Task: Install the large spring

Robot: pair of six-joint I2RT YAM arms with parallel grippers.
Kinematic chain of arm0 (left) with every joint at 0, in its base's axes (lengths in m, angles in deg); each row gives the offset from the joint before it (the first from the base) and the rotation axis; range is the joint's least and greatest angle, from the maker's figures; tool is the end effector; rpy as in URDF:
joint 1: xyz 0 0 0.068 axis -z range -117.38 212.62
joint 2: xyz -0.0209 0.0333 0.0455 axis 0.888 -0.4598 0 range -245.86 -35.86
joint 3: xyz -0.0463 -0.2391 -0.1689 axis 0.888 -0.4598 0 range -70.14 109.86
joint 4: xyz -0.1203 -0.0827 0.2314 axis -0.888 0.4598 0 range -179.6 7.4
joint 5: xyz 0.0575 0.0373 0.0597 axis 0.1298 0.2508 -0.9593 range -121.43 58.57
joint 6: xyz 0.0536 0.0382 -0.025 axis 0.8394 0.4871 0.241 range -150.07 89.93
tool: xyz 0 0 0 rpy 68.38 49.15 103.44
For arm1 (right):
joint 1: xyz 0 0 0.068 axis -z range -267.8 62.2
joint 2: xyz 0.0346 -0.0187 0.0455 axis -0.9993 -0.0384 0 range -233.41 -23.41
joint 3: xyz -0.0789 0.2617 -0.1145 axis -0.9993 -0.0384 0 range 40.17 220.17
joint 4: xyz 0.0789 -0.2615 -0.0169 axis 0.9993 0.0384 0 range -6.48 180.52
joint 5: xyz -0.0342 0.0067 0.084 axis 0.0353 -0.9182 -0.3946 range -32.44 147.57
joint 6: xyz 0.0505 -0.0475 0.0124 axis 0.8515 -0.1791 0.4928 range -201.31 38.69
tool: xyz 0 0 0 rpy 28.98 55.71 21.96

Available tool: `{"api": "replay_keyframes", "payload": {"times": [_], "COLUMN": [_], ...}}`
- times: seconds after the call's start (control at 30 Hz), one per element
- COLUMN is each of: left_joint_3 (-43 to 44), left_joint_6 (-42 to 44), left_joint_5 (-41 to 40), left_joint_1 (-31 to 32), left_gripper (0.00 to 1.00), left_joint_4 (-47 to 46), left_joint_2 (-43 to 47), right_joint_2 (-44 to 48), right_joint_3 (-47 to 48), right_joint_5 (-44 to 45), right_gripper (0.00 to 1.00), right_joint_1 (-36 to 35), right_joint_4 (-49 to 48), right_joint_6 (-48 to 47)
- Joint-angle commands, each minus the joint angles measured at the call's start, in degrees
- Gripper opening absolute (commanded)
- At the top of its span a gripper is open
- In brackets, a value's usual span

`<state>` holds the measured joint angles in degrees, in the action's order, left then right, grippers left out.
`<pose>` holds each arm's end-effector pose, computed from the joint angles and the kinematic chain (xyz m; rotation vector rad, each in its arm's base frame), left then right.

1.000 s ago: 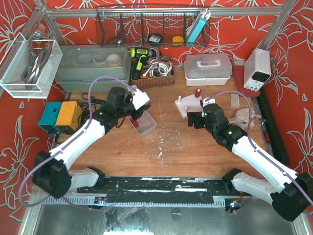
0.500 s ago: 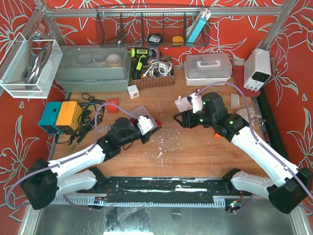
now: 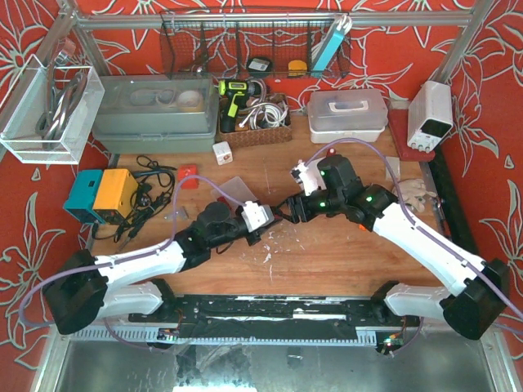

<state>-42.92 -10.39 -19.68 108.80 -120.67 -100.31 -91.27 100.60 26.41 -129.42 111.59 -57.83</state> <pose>0.1763 -0.2007 0.2512 1.0530 1.3379 -0.5187 0.1861 0.2052 0.3351 -0.7005 2.2575 1.1982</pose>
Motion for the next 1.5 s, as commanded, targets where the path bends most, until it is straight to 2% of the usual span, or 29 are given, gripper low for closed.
{"api": "replay_keyframes", "payload": {"times": [0.0, 0.47, 0.73, 0.93, 1.03, 1.1, 1.17, 1.23, 1.37, 1.4, 1.43, 1.47], "left_joint_3": [2.11, 3.98, 4.49, 4.13, 4.09, 3.63, 2.99, 2.19, 0.97, 0.71, 0.38, -0.09], "left_joint_6": [0.88, 1.41, 2.95, 3.27, 3.42, 3.56, 3.56, 3.36, 1.35, 0.33, -0.49, -1.35], "left_joint_5": [-1.02, -3.22, -7.79, -9.05, -10.19, -10.78, -11.67, -12.93, -17.33, -18.36, -19.48, -20.65], "left_joint_1": [1.65, 4.16, 6.04, 6.56, 6.61, 6.65, 6.61, 6.65, 6.65, 6.63, 6.57, 6.56], "left_gripper": [0.07, 0.04, 0.04, 0.06, 0.15, 0.28, 0.43, 0.54, 0.66, 0.78, 0.97, 1.00], "left_joint_4": [-4.85, -5.75, -7.04, -9.53, -9.43, -9.21, -9.18, -8.93, -7.73, -7.16, -6.70, -6.31], "left_joint_2": [-0.83, -2.15, -3.66, -4.41, -4.60, -4.47, -4.25, -3.89, -3.01, -2.71, -2.52, -2.21], "right_joint_2": [-1.76, -4.79, -7.45, -8.90, -8.63, -8.38, -8.16, -7.66, -7.01, -6.89, -6.90, -6.94], "right_joint_3": [2.42, 3.69, 5.02, 6.37, 6.29, 6.42, 6.76, 7.23, 8.71, 9.15, 9.44, 9.71], "right_joint_5": [-1.95, 3.62, 4.57, 5.82, 6.40, 6.80, 8.26, 11.15, 19.58, 21.22, 22.76, 23.97], "right_gripper": [0.65, 0.61, 0.47, 0.22, 0.08, 0.00, 0.00, 0.00, 0.00, 0.00, 0.00, 0.00], "right_joint_1": [-1.26, -2.82, -3.17, -3.19, -3.12, -3.20, -3.20, -3.19, -2.52, -2.04, -1.48, -0.88], "right_joint_4": [1.23, 8.83, 10.55, 10.90, 9.84, 9.08, 8.74, 8.79, 10.16, 10.52, 10.66, 10.62], "right_joint_6": [-0.08, -3.85, -2.90, -2.15, -1.17, -0.60, -0.23, -0.15, -0.71, -0.92, -1.04, -1.21]}}
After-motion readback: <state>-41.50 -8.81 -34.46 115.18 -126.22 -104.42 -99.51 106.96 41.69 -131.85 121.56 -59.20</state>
